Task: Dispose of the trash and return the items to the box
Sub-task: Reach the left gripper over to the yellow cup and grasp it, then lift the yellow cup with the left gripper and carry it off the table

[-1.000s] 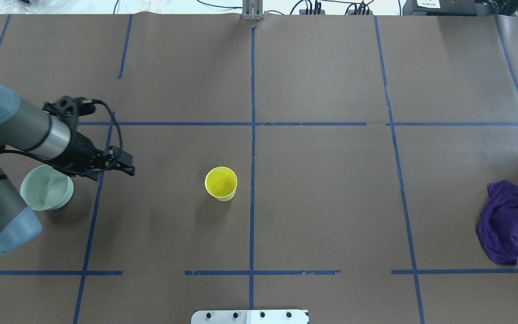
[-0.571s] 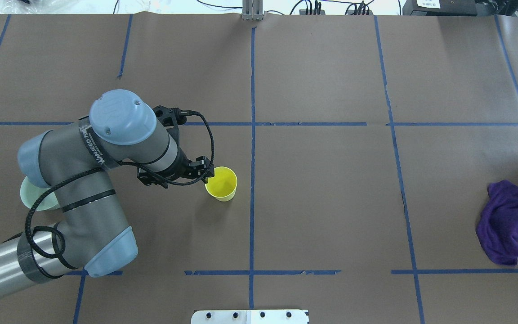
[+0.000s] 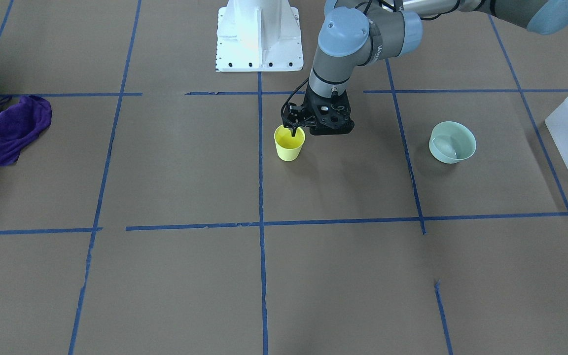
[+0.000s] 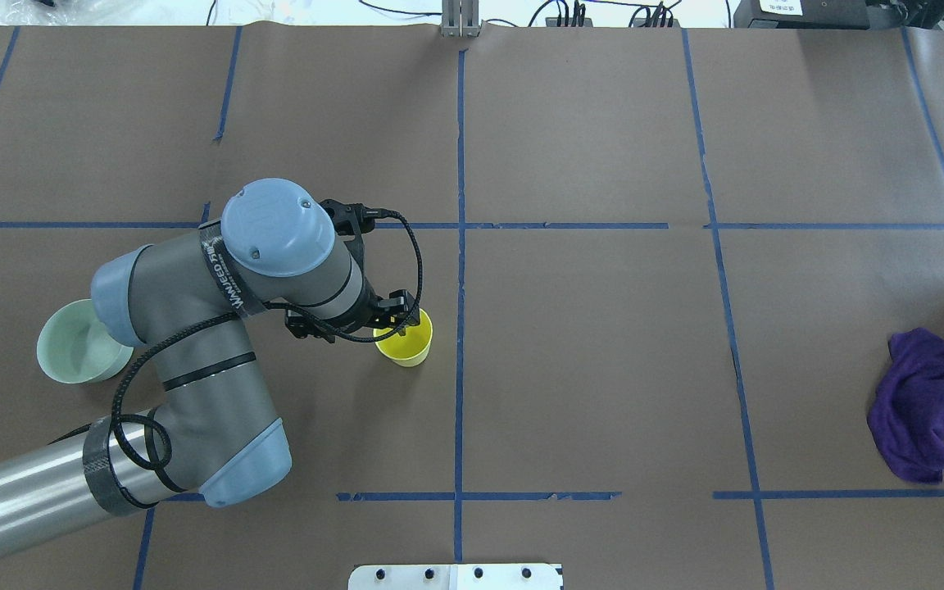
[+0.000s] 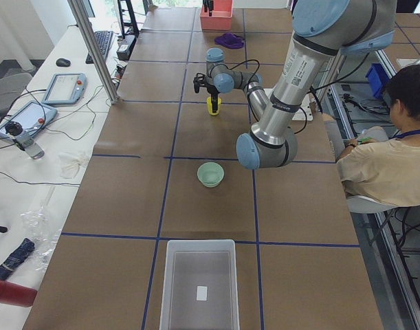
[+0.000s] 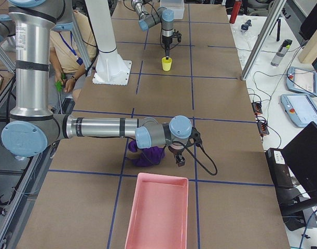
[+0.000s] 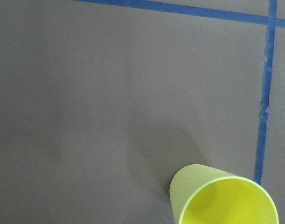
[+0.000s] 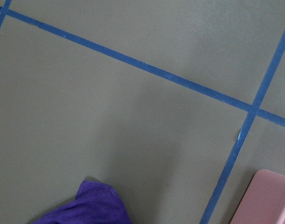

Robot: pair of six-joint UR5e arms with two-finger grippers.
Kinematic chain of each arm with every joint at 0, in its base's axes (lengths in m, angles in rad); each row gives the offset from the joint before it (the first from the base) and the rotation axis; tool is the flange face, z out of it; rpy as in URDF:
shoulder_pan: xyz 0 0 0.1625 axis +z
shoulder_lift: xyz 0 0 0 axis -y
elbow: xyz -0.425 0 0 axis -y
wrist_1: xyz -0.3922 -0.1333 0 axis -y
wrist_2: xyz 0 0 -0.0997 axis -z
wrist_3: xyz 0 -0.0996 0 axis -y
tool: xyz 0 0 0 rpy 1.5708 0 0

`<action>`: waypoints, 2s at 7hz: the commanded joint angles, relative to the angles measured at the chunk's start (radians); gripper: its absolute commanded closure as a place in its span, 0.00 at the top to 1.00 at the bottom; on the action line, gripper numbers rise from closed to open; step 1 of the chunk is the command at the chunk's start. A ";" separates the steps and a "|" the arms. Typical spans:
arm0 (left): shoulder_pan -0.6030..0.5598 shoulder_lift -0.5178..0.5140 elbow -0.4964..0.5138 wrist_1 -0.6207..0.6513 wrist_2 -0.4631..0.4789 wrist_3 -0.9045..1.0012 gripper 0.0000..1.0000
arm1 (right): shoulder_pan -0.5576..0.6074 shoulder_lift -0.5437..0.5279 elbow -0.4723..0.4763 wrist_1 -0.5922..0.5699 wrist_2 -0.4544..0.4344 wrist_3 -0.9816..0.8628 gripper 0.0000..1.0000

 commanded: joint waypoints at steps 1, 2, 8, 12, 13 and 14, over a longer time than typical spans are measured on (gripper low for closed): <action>0.035 0.004 0.051 -0.052 0.002 -0.001 0.81 | -0.004 0.000 -0.006 0.000 0.000 -0.001 1.00; 0.040 0.004 0.052 -0.052 0.000 -0.001 0.25 | -0.008 0.000 -0.006 0.000 0.002 -0.001 1.00; -0.051 0.004 -0.055 -0.093 -0.013 -0.036 0.00 | -0.046 0.006 -0.005 0.002 0.017 0.028 1.00; -0.373 0.117 -0.204 -0.075 -0.110 0.090 0.00 | -0.194 -0.025 0.008 0.364 0.022 0.664 1.00; -0.435 0.159 -0.208 -0.051 -0.124 0.189 0.00 | -0.252 -0.099 0.026 0.506 0.014 0.882 1.00; -0.486 0.177 -0.207 -0.011 -0.130 0.221 0.00 | -0.285 -0.179 0.062 0.564 0.014 1.034 1.00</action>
